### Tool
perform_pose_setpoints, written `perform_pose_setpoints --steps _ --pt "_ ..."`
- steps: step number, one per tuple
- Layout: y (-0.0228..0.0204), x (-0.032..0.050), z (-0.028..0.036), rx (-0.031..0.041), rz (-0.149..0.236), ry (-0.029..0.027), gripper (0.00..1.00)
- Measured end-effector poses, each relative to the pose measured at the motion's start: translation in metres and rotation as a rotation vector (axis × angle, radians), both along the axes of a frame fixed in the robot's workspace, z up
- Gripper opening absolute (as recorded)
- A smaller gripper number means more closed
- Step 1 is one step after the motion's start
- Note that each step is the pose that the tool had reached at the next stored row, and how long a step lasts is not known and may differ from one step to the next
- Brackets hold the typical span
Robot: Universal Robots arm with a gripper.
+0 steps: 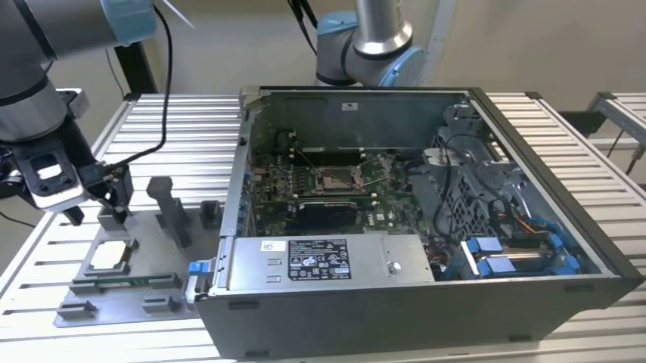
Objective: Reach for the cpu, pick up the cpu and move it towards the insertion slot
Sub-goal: 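Pick up the cpu and move it towards the insertion slot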
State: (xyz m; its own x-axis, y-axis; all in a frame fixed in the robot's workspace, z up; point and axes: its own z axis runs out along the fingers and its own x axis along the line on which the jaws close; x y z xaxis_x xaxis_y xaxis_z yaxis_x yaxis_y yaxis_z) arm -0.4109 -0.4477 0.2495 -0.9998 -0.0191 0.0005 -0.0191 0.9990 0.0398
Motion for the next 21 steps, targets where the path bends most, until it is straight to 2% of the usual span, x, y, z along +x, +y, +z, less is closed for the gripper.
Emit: perform_pose_setpoints --steps 5,16,21 --pt "0.0 0.0 -0.0039 0.0 0.0 0.0001 1.0" --pt "0.0 0.0 -0.0052 -0.0001 0.0 0.0004 1.0" --pt "0.0 0.0 -0.0082 0.0 0.0 0.0004 1.0"
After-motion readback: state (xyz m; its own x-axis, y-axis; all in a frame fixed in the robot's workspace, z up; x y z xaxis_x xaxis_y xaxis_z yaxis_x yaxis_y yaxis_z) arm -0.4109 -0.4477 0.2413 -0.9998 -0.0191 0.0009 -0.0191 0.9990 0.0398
